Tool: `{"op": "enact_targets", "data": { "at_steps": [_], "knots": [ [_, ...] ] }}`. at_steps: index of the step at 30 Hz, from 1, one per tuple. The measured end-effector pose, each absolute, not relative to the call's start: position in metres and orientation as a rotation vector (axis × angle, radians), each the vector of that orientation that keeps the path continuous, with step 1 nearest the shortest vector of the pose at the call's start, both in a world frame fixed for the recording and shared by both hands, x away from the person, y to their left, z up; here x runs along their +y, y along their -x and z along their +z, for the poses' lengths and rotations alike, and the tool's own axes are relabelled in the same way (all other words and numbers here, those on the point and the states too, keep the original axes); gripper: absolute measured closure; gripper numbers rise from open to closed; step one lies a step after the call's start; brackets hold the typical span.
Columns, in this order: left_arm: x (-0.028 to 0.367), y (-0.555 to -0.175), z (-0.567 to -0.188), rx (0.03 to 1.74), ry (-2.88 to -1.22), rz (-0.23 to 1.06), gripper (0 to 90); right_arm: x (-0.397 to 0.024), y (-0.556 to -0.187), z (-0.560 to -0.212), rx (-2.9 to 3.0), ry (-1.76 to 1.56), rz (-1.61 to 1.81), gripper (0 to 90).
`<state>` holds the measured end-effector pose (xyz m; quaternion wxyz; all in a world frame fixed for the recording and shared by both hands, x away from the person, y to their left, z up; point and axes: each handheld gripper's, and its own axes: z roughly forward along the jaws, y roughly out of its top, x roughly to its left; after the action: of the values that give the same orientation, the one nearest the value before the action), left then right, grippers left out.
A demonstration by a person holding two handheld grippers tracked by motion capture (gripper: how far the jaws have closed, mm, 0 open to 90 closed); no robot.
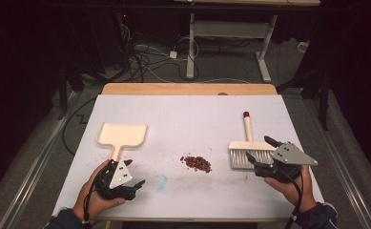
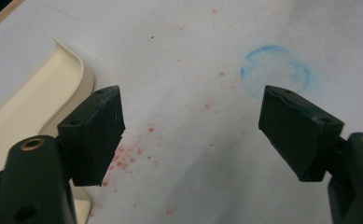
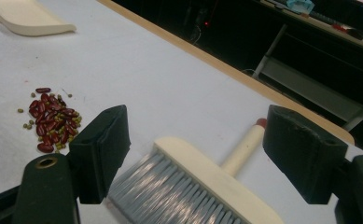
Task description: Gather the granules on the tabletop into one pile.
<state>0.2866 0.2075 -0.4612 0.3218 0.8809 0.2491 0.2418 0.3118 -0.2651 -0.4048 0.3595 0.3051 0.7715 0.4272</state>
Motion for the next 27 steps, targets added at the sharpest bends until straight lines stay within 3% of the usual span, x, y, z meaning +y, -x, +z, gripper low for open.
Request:
{"op": "enact_targets", "data": {
  "at_steps": [18, 27],
  "knots": [
    [0.207, -0.288, -0.461, 0.663, -2.311, 0.647, 20.8, -0.273, -0.285, -0.458, 2.09, -0.784, 1.082, 22.9],
    [0.207, -0.285, -0.459, 0.665, -2.286, 0.668, 19.0, -0.271, -0.28, -0.458, 2.085, -0.765, 1.077, 22.2]
  ]
}}
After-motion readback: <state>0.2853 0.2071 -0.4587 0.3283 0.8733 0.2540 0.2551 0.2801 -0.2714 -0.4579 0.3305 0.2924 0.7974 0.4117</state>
